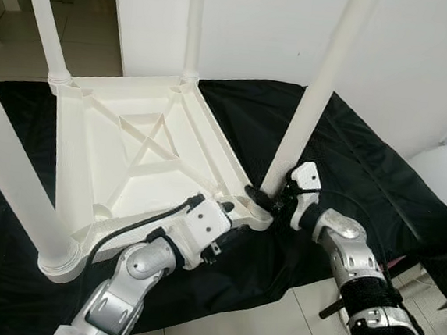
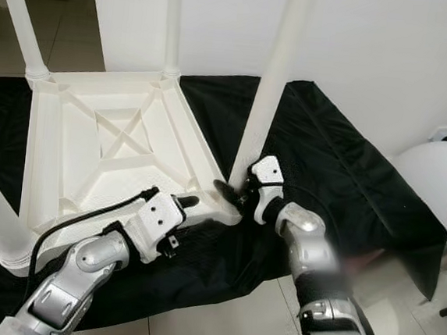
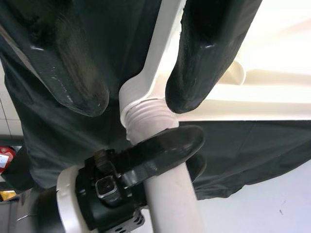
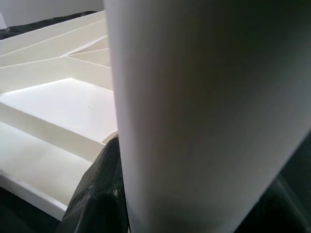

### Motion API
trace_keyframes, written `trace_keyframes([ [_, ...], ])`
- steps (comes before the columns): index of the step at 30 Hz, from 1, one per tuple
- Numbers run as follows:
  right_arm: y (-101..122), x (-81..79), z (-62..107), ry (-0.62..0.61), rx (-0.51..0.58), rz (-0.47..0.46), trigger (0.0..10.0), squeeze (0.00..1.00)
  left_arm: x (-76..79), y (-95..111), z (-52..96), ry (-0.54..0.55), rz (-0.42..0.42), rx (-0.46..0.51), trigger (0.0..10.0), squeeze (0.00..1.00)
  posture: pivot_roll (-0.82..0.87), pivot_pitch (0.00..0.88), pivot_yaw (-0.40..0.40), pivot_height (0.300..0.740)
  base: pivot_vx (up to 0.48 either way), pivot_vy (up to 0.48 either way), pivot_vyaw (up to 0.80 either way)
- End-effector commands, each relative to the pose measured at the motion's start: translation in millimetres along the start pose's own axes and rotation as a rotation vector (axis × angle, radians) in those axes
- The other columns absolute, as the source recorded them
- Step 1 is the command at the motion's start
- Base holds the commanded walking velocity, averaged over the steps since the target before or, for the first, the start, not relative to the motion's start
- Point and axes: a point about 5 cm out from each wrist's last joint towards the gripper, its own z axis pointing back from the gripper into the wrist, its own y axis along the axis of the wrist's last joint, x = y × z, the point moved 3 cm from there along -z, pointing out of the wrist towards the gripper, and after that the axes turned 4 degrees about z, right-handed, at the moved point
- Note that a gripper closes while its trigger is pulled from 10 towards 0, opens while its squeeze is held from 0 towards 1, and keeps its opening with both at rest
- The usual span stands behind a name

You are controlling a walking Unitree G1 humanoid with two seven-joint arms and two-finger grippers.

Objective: Building children table

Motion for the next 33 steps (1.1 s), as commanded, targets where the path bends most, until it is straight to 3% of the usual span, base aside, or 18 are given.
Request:
trace_keyframes([
  [1,-15.4,-9.4,1.1,0.044,-0.057,0.011,0.0,0.0,-5.3,2.1,2.3,0.058,-0.013,0.004,10.0,0.0,0.05,0.0,-0.089,0.74,0.0,0.0,0.0],
  [5,-18.2,-10.8,2.6,0.046,-0.062,0.003,0.0,0.0,-6.4,2.1,3.0,0.061,-0.012,0.004,10.0,0.0,0.05,0.0,-0.087,0.74,0.0,0.0,0.0],
  [6,-22.0,-10.2,5.0,0.039,-0.06,-0.011,10.0,0.0,-5.8,1.2,3.1,0.056,-0.009,0.003,10.0,0.0,0.04,0.0,-0.076,0.74,0.0,0.0,0.0],
  [12,-30.9,-6.8,8.1,-0.064,-0.109,-0.007,10.0,0.0,-0.1,-1.0,-0.4,0.021,-0.016,0.003,10.0,0.0,0.03,0.0,-0.063,0.74,0.0,0.0,0.0],
  [16,-37.1,-6.3,7.1,-0.18,-0.13,-0.06,10.0,0.0,-3.0,-0.6,-3.6,0.017,-0.032,-0.001,10.0,0.0,0.01,0.0,-0.039,0.74,0.0,0.0,0.0],
  [18,-35.8,-16.5,5.0,-0.233,-0.115,-0.101,10.0,0.0,-6.5,-3.1,-3.6,0.007,-0.046,-0.012,10.0,0.0,0.0,0.0,-0.028,0.74,0.0,0.0,0.0],
  [23,-34.8,-24.1,3.8,-0.333,-0.103,-0.163,10.0,0.0,-9.2,-5.4,-3.6,-0.001,-0.041,-0.017,10.0,0.0,-0.01,0.0,-0.018,0.74,0.0,0.0,0.0],
  [26,-30.4,-45.5,1.8,-0.497,-0.078,-0.225,10.0,0.0,-11.3,-13.9,-6.1,0.002,-0.041,-0.044,10.0,0.0,-0.03,0.0,-0.001,0.74,0.0,0.0,0.0],
  [28,-30.4,-45.5,1.8,-0.497,-0.078,-0.225,10.0,0.0,-11.3,-13.9,-6.1,0.002,-0.041,-0.044,10.0,0.0,-0.03,0.0,-0.001,0.74,0.0,0.0,0.0],
  [33,-28.3,-59.3,1.0,-0.643,-0.068,-0.281,10.0,0.0,-6.0,-16.7,-8.2,-0.01,-0.034,-0.049,10.0,0.0,-0.03,0.0,0.006,0.74,0.0,0.0,0.0],
])
